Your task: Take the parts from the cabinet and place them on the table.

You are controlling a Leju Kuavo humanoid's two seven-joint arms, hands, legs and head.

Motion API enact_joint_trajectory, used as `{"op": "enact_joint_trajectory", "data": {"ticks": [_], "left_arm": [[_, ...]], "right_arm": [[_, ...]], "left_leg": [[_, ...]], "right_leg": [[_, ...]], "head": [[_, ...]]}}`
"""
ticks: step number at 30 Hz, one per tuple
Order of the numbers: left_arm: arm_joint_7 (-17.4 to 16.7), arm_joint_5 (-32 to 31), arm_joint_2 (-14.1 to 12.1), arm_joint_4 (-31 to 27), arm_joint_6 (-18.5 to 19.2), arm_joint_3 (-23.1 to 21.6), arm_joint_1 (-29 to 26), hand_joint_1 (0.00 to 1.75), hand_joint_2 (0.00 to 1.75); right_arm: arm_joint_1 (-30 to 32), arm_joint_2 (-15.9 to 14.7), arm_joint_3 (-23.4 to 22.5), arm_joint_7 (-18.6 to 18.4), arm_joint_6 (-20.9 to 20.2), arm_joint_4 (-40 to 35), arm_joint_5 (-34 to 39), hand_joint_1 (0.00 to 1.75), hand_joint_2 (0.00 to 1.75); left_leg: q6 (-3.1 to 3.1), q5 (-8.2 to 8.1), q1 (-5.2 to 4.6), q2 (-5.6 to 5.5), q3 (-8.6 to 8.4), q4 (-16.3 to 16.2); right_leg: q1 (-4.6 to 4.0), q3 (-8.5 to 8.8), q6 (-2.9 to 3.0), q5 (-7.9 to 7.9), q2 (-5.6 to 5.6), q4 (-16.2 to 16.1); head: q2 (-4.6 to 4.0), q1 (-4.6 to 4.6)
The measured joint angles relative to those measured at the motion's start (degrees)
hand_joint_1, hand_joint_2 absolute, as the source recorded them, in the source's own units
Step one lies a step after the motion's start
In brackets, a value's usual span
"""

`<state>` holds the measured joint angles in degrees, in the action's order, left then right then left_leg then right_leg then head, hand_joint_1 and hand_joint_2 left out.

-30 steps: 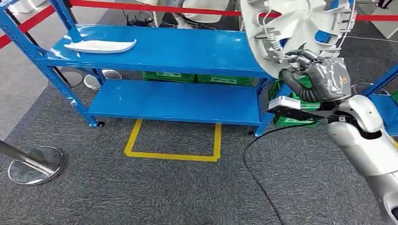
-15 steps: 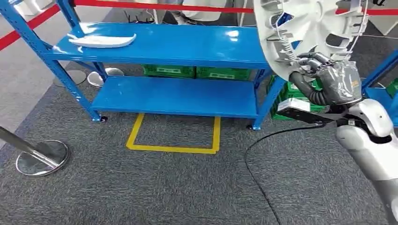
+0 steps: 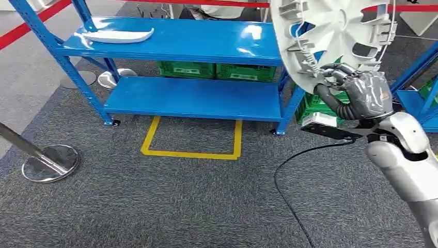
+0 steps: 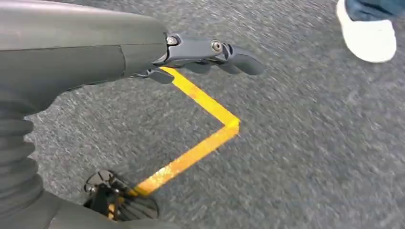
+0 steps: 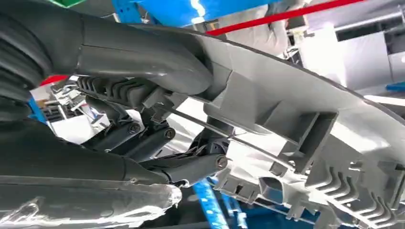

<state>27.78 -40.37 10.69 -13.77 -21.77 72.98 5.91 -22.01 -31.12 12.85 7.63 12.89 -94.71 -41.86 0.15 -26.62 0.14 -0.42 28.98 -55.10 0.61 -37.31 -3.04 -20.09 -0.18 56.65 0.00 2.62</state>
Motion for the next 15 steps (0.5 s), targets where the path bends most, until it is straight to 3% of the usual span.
{"op": "enact_joint_trajectory", "data": {"ticks": [1,2,4,5,6,7,9,10,11,14,15], "left_arm": [[-0.07,0.02,-0.18,0.00,0.02,0.00,0.00,0.00,1.75],[-0.07,0.02,-0.33,0.00,0.04,0.00,0.03,0.00,1.75],[-0.07,0.02,-0.42,0.00,0.11,-0.04,0.05,0.00,1.75],[-0.07,0.00,-0.42,0.00,0.15,-0.07,-0.01,0.00,1.75],[-0.07,0.02,-0.44,0.00,0.15,-0.07,-0.07,0.00,1.75],[-0.07,0.00,-0.46,0.00,0.15,-0.07,-0.12,0.00,1.75],[-0.07,0.02,-0.50,0.00,0.15,-0.07,-0.11,0.00,1.75],[-0.07,0.02,-0.55,0.00,0.15,-0.07,-0.10,0.00,1.75],[-0.07,0.02,-0.63,0.00,0.13,-0.07,-0.07,0.00,1.75],[-0.07,0.02,-0.77,0.00,0.13,-0.07,-0.20,0.00,1.75],[-0.07,0.04,-0.92,0.00,0.13,-0.07,-0.20,0.00,1.75]], "right_arm": [[0.16,0.04,0.07,0.00,-0.15,0.02,-0.20,1.75,1.75],[0.09,0.15,0.26,-0.04,-0.24,0.04,-0.40,1.75,1.75],[0.12,0.48,0.70,-0.07,-0.39,0.07,-0.64,1.75,1.75],[0.10,0.81,1.03,-0.07,-0.44,0.11,-0.77,1.75,1.75],[0.06,1.14,1.31,-0.07,-0.52,0.20,-0.83,1.75,1.75],[0.05,1.42,1.58,-0.07,-0.68,0.28,-0.83,1.75,1.75],[0.05,1.66,1.86,-0.04,-1.11,0.33,-0.81,1.75,1.75],[-0.03,1.70,1.86,-0.04,-1.42,0.33,-0.63,1.75,1.75],[-0.23,1.81,1.92,-0.02,-1.73,0.37,-0.46,1.75,1.75],[-0.29,1.86,2.12,0.00,-3.10,0.46,0.56,1.75,1.75],[-0.30,1.86,2.16,0.00,-3.43,0.46,0.85,1.75,1.75]], "left_leg": [[0.46,0.34,-0.03,0.06,0.38,-0.03],[0.72,0.74,-0.04,0.06,0.80,-0.04],[0.82,1.37,-0.11,0.05,1.73,-0.09],[0.80,1.72,-0.14,0.05,2.25,-0.19],[0.71,1.97,-0.14,0.04,2.58,-0.26],[0.58,2.18,-0.14,0.03,2.81,-0.30],[0.29,2.41,-0.12,-0.01,2.93,-0.33],[0.02,2.57,-0.14,-0.02,3.03,-0.34],[-0.33,2.75,-0.51,-0.08,3.51,-0.62],[-1.39,3.48,-0.23,-0.01,4.08,-0.55],[-1.72,3.17,-0.27,-0.02,4.31,-0.66]], "right_leg": [[0.02,-1.00,-0.23,-2.04,-0.02,1.72],[0.09,-2.41,-0.42,-4.57,0.00,5.46],[0.10,-5.87,-0.78,-9.16,0.00,14.99],[0.10,-6.72,-0.85,-10.30,0.00,18.16],[0.10,-6.16,-0.82,-9.99,0.00,17.96],[0.10,-4.11,-0.72,-8.64,-0.01,15.40],[0.13,2.50,-0.42,-4.77,-0.05,5.09],[0.09,4.64,-0.24,-5.30,-0.09,0.97],[-0.15,5.38,-0.01,-5.37,-0.05,0.18],[-0.45,4.39,1.06,-4.84,0.24,0.79],[-0.11,4.44,1.65,-4.45,0.20,0.37]], "head": [[0.02,0.24],[0.00,0.52],[0.02,0.52],[0.02,0.48],[0.02,0.52],[0.02,0.50],[0.02,0.50],[0.02,0.50],[0.02,0.52],[0.02,0.41],[0.02,0.44]]}}
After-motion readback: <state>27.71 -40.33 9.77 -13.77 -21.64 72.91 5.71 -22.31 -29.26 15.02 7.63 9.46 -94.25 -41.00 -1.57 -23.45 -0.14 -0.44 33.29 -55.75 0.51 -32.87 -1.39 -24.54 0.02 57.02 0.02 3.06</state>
